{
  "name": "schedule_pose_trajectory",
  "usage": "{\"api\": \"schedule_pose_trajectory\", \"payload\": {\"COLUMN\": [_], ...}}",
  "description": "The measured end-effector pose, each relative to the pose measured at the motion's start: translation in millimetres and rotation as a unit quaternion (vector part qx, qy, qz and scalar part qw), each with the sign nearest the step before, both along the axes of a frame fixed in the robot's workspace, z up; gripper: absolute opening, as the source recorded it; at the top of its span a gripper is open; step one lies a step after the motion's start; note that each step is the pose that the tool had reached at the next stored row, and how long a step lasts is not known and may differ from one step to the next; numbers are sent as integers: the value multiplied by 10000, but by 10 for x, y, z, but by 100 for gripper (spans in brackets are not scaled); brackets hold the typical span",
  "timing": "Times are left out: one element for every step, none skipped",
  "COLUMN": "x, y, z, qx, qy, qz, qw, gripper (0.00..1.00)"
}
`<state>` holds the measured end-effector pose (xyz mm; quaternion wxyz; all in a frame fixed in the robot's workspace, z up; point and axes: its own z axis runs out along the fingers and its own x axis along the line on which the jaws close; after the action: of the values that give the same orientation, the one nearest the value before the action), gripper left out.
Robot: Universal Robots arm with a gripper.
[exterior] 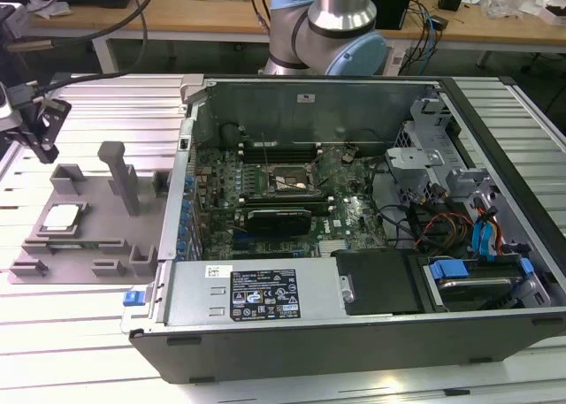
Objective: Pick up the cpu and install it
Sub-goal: 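Pick up the cpu and move it towards the insertion slot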
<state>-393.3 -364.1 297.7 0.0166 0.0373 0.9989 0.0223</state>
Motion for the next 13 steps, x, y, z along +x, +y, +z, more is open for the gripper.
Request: {"api": "schedule_pose_trajectory", "payload": {"x": [-4,-12,-22,-31,-38,-45,-52,-58,-68,-75,-84,-91,-96], "y": [0,0,-2,-3,-5,-6,-7,-8,-9,-9,-10,-10,-11], "z": [-9,-25,-43,-57,-65,-70,-77,-82,-92,-99,-109,-117,-123], "qx": [0,0,-1,0,0,0,0,0,0,0,0,0,0], "qy": [0,-2,-2,-6,-6,-7,-8,-9,-12,-14,-16,-18,-19], "qz": [0,0,0,0,0,0,0,-1,0,0,0,0,0], "qw": [10000,10000,10000,10000,10000,10000,10000,10000,10000,10000,10000,10000,10000], "gripper": [11,11,11,11,11,11,11,11,11,11,11,11,11]}}
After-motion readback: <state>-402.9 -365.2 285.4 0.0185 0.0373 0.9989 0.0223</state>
